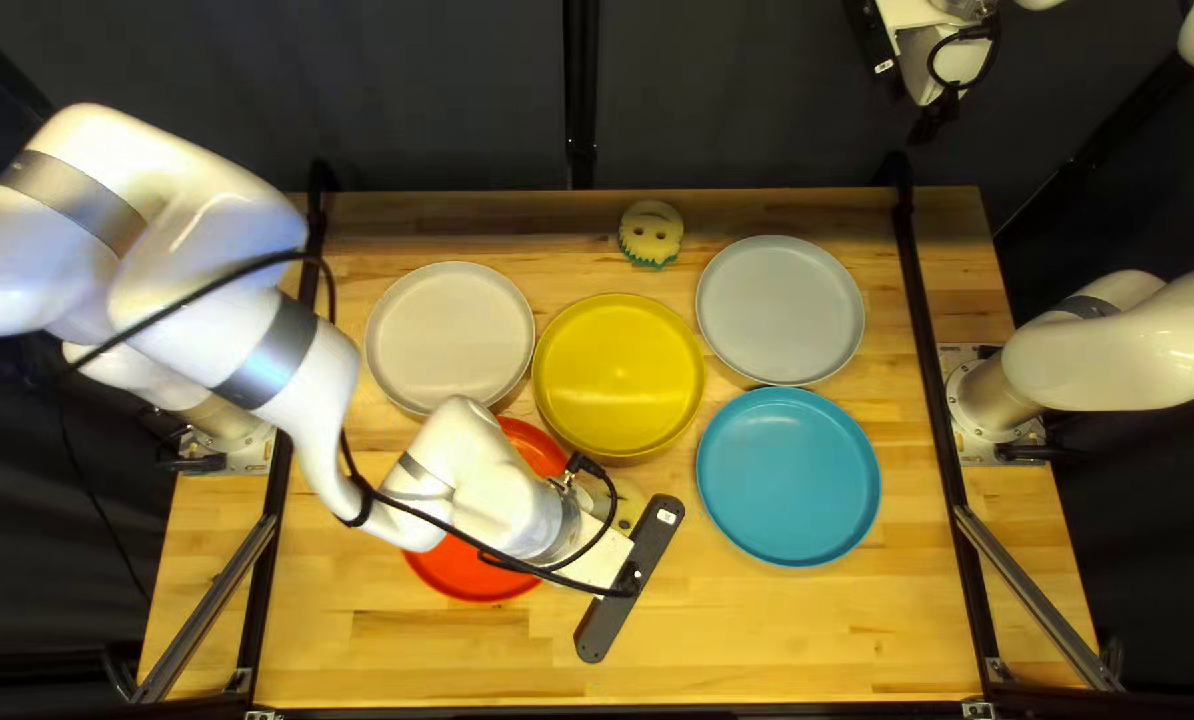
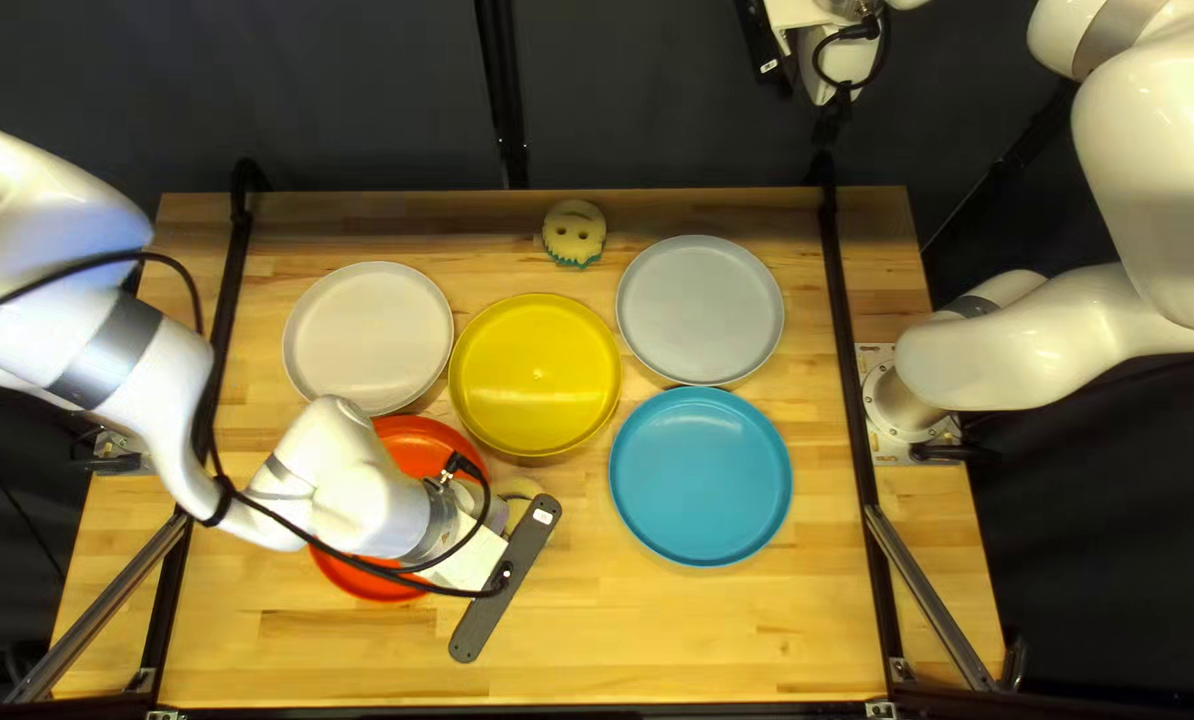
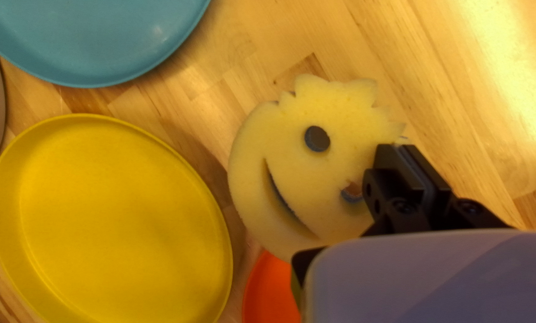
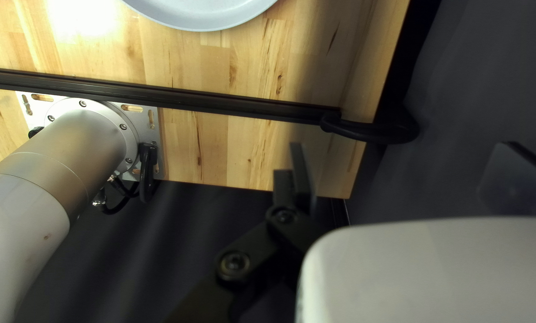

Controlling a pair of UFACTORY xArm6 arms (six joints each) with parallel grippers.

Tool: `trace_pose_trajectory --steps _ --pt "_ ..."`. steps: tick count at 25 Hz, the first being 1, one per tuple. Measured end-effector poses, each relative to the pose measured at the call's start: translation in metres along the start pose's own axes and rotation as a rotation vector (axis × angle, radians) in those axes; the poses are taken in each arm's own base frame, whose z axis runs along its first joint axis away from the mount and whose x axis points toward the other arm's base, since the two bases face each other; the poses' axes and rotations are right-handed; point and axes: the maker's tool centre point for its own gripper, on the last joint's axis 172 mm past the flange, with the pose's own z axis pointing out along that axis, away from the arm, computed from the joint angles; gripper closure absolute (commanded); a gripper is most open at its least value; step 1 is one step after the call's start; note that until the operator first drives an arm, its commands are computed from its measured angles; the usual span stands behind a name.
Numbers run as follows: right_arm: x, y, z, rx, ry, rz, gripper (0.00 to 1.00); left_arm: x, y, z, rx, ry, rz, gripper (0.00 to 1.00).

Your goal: Pick up sponge and scrub the plate

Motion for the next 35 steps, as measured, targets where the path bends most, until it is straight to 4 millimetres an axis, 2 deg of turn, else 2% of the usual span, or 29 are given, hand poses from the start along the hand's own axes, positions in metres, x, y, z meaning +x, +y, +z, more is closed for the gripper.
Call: trace_pose_trajectory --steps 4,9,13,28,35 --pt "0.000 0.000 0.000 0.000 0.000 0.000 0.00 -0.027 0.018 -0.002 -0.022 -0.019 -0.035 1.00" --pt "0.000 0.000 0.000 0.000 0.000 0.000 0.00 -0.050 0.032 0.018 -0.058 -0.017 -0.066 1.00" --pt "0.000 0.000 0.000 0.000 0.000 0.000 0.00 -0.062 0.033 0.032 -0.084 -0.016 -0.094 1.00" --pt "0.000 0.000 0.000 0.000 0.000 0.000 0.00 -0.062 0.032 0.036 -0.088 -0.011 -0.098 1.00" --pt "0.000 0.000 0.000 0.000 0.000 0.000 0.00 -0.064 0.018 0.046 -0.100 -0.004 -0.090 1.00"
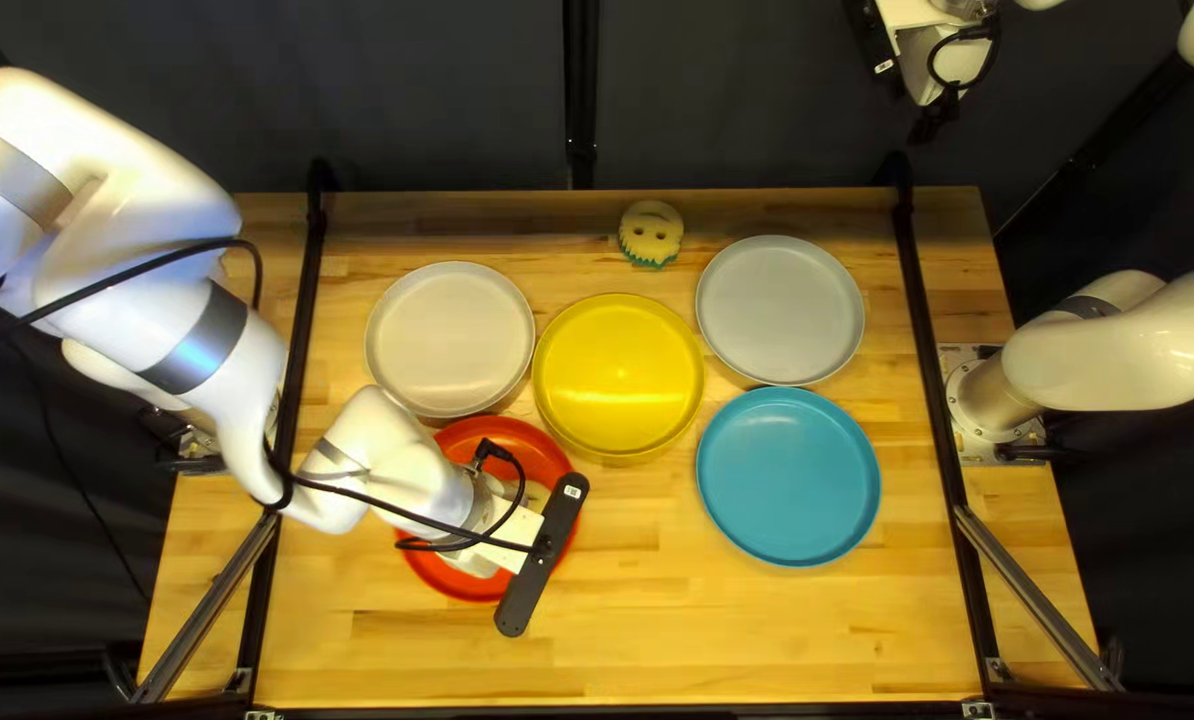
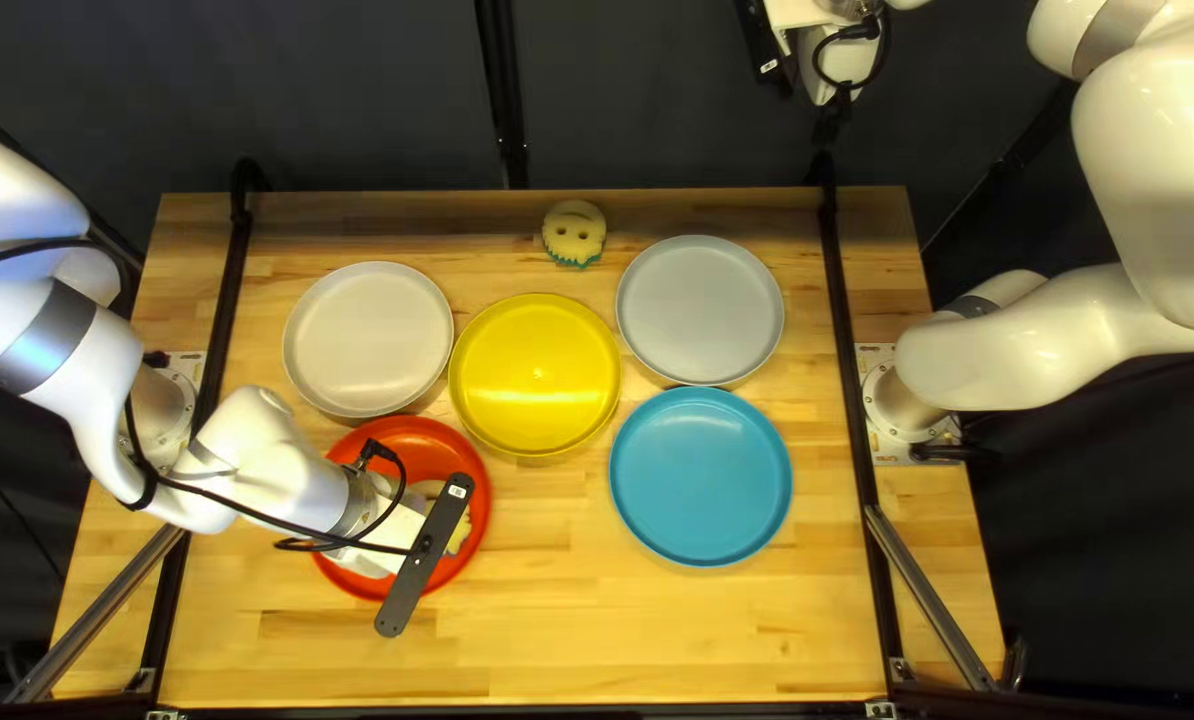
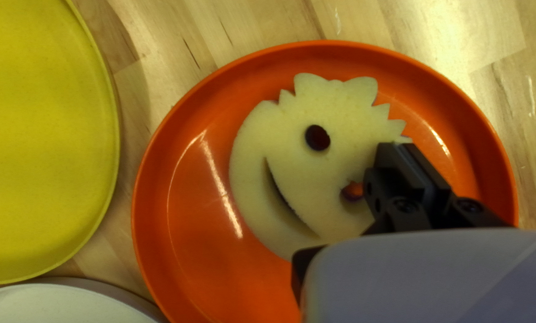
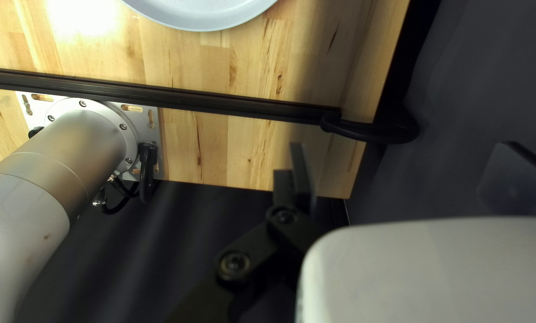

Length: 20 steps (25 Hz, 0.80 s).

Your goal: Pick up sponge and scrub the plate

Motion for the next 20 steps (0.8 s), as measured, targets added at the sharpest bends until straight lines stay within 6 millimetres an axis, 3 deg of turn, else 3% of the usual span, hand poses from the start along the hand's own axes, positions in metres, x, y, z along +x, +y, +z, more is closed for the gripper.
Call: trace_pose_trajectory --steps 7,9,13,20 --pt "0.000 0.000 0.000 0.000 0.000 0.000 0.00 -0.005 -0.032 -0.006 -0.012 0.002 0.003 1.00" --pt "0.000 0.000 0.000 0.000 0.000 0.000 0.00 -0.004 -0.033 -0.008 -0.015 0.004 0.004 1.00" --pt "0.000 0.000 0.000 0.000 0.000 0.000 0.00 -0.001 -0.015 -0.010 -0.025 0.006 0.013 1.00" --pt "0.000 0.000 0.000 0.000 0.000 0.000 0.00 -0.009 0.034 -0.009 -0.053 -0.001 0.017 1.00"
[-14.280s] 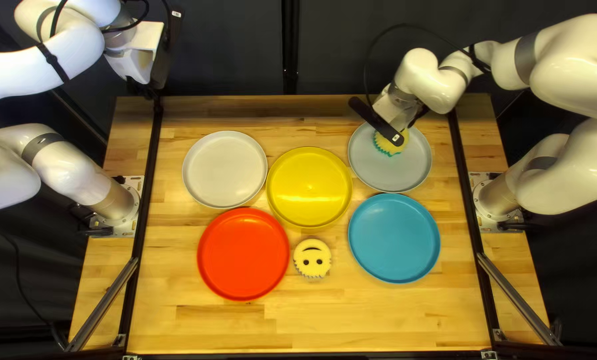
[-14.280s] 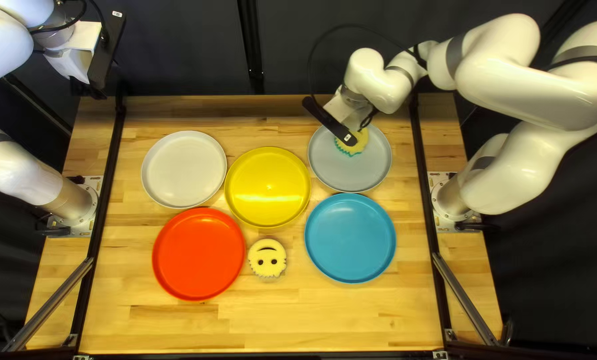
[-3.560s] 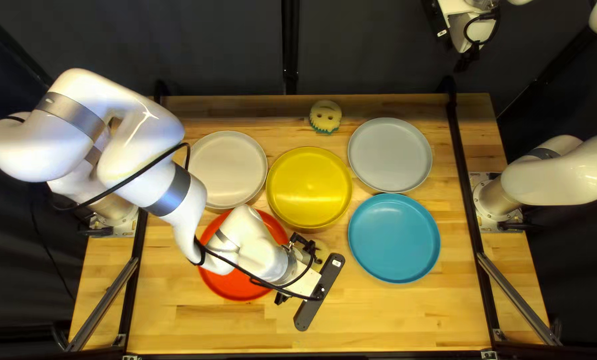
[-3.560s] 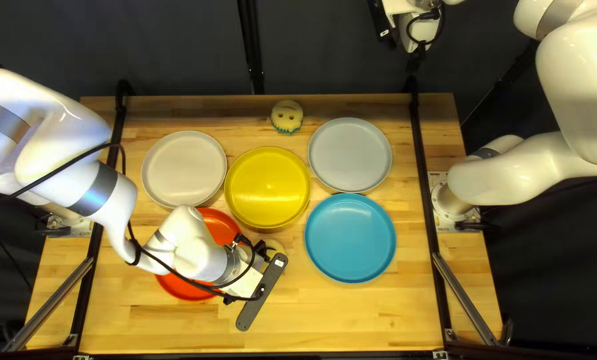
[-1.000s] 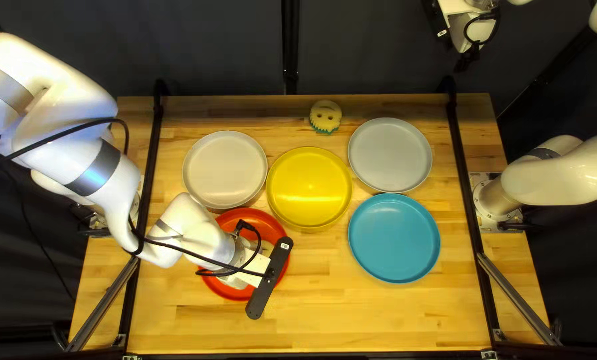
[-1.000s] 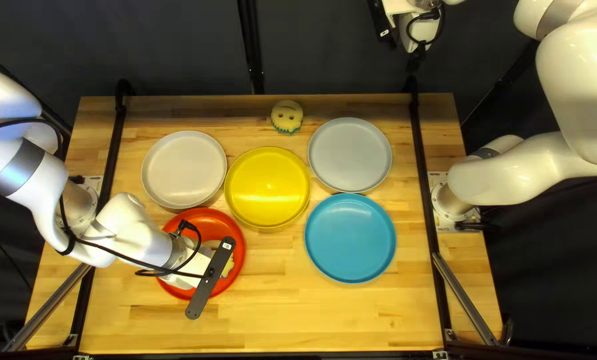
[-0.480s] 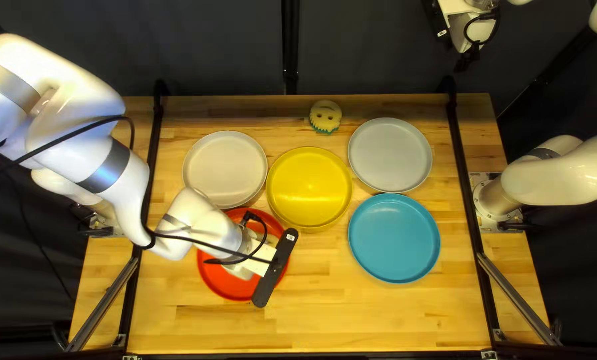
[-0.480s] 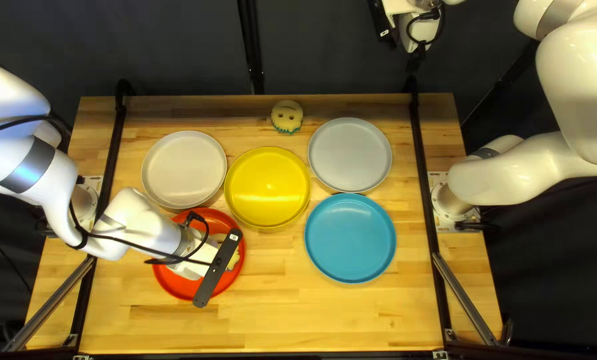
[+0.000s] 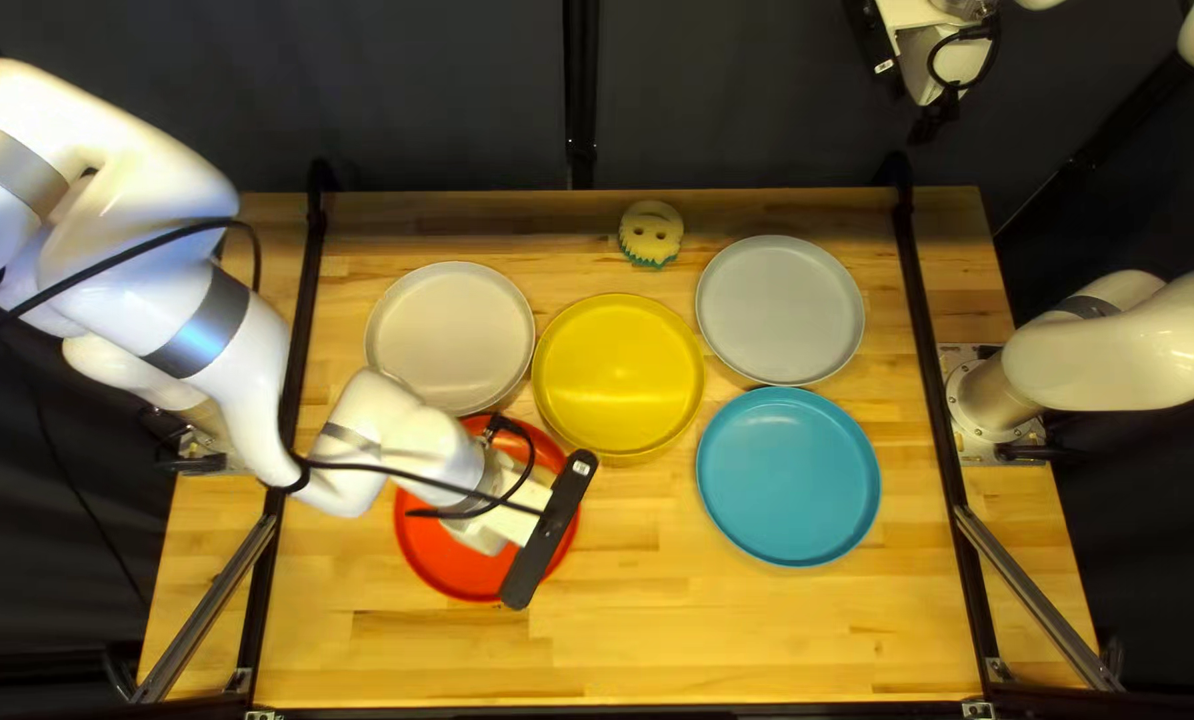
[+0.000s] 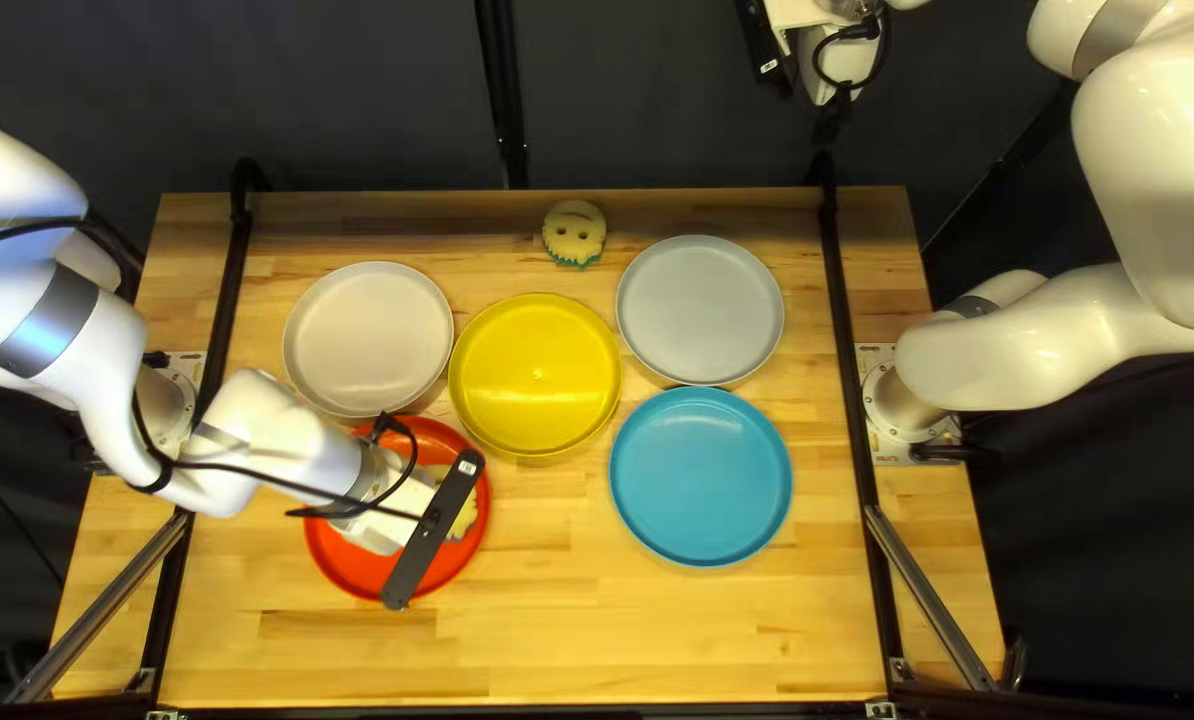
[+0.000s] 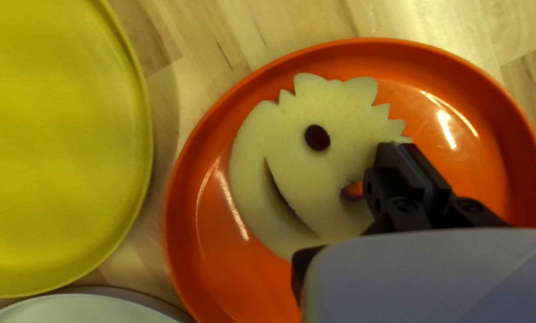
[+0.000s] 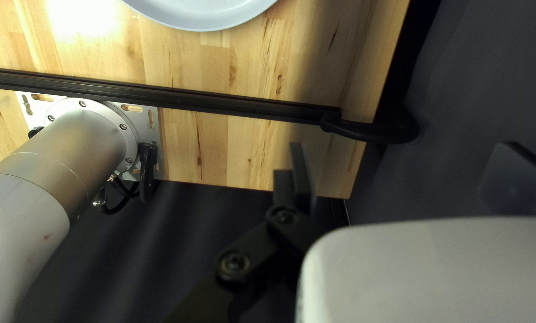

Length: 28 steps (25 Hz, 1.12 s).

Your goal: Pick up sponge and scrub the plate

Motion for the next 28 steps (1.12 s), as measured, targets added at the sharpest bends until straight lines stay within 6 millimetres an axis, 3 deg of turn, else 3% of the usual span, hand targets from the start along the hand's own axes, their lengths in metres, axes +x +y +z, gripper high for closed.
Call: trace_pose_trajectory --steps 3,6,15,19,23,28 --pt "0.000 0.000 0.000 0.000 0.000 0.000 0.00 -0.004 0.012 0.002 -0.009 -0.002 -0.004 1.00" --pt "0.000 0.000 0.000 0.000 0.000 0.000 0.00 -0.006 0.010 0.003 -0.013 -0.003 -0.007 1.00" --pt "0.000 0.000 0.000 0.000 0.000 0.000 0.00 -0.006 -0.044 0.013 -0.019 0.011 -0.012 1.00" --pt "0.000 0.000 0.000 0.000 0.000 0.000 0.00 -0.003 -0.058 0.012 -0.017 0.020 -0.014 1.00" --pt "0.000 0.000 0.000 0.000 0.000 0.000 0.00 0.000 -0.051 0.011 -0.017 0.021 -0.012 1.00" --pt "0.000 0.000 0.000 0.000 0.000 0.000 0.00 -0.001 -0.021 0.013 -0.025 0.013 -0.013 1.00"
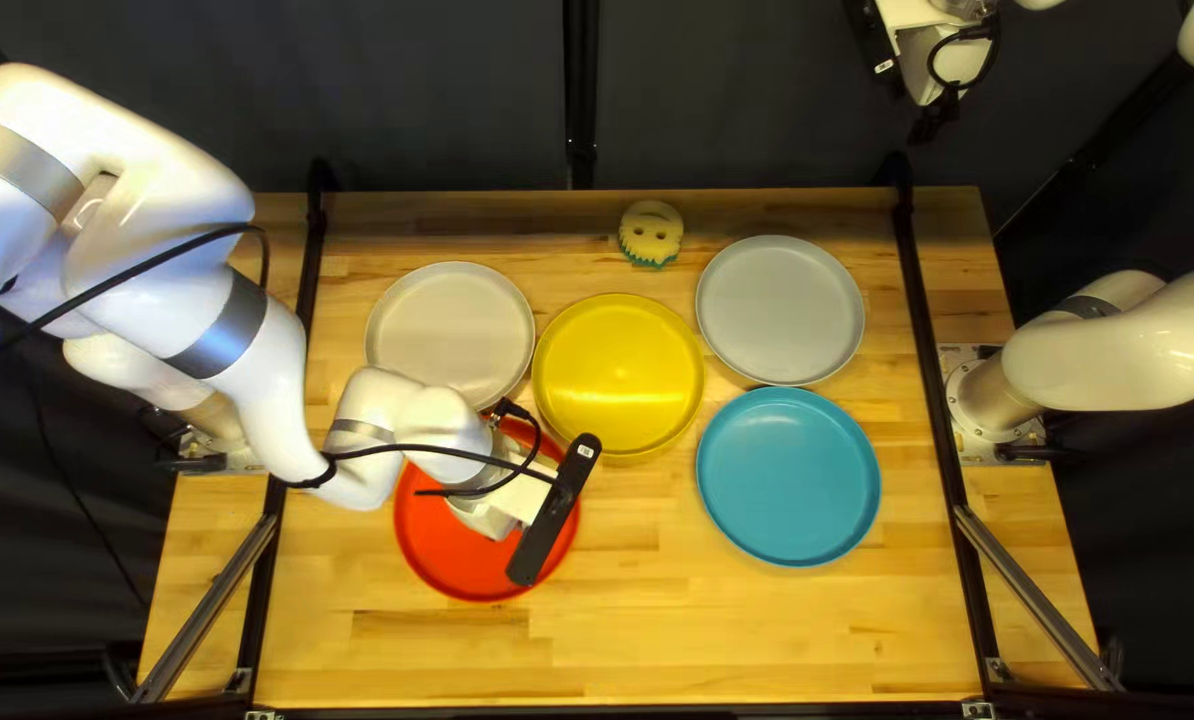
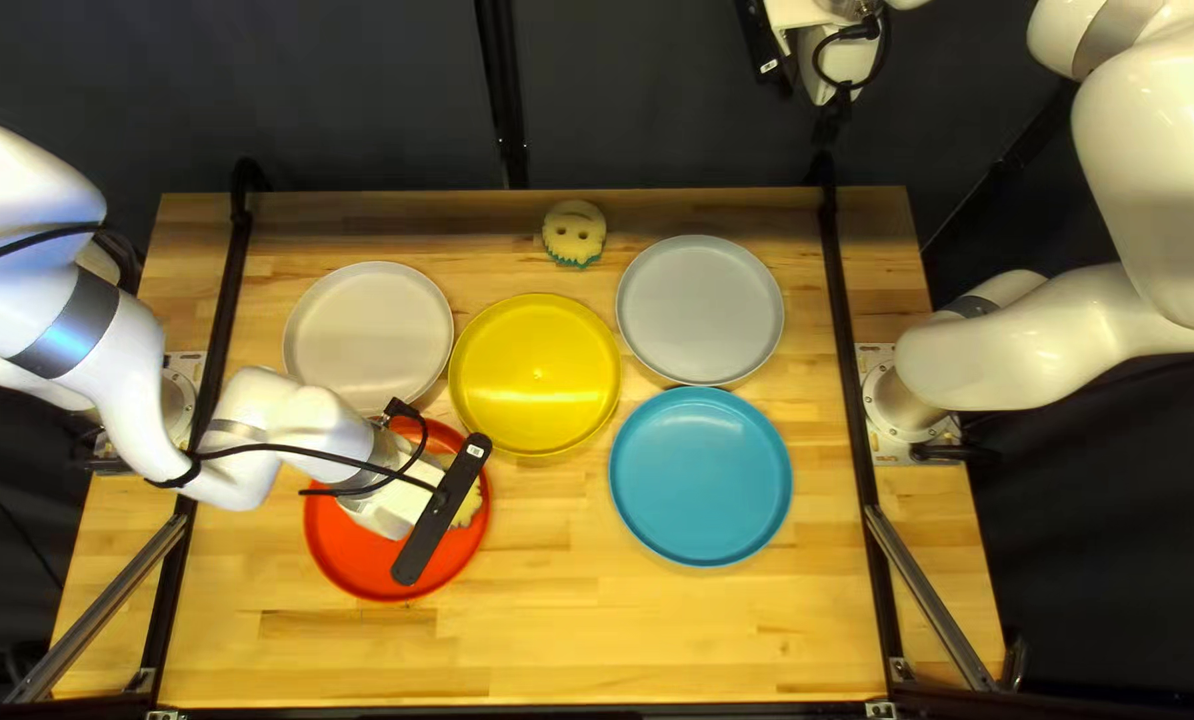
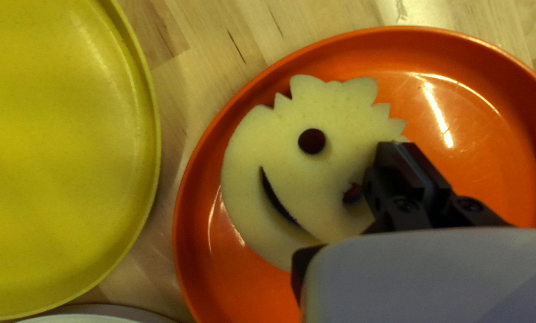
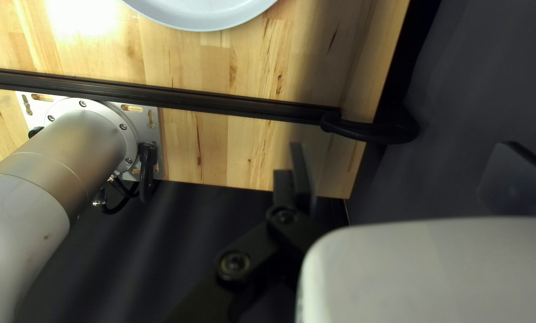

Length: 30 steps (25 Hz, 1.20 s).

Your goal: Pick up sponge and scrub the plate

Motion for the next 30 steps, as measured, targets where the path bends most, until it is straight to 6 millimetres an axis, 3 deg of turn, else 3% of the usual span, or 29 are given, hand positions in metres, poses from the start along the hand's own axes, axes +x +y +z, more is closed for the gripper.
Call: trace_pose_trajectory --steps 6,10,15,24,30 --pt "0.000 0.000 0.000 0.000 0.000 0.000 0.00 -0.005 0.035 -0.004 -0.004 -0.009 -0.008 1.00" --pt "0.000 0.000 0.000 0.000 0.000 0.000 0.00 -0.014 0.038 -0.002 -0.007 -0.013 -0.018 1.00" --pt "0.000 0.000 0.000 0.000 0.000 0.000 0.00 -0.025 0.015 0.000 -0.013 -0.012 -0.032 1.00" --pt "0.000 0.000 0.000 0.000 0.000 0.000 0.00 -0.053 -0.050 -0.007 -0.018 0.005 -0.070 1.00" --pt "0.000 0.000 0.000 0.000 0.000 0.000 0.00 -0.068 -0.062 -0.017 -0.021 0.005 -0.093 1.00"
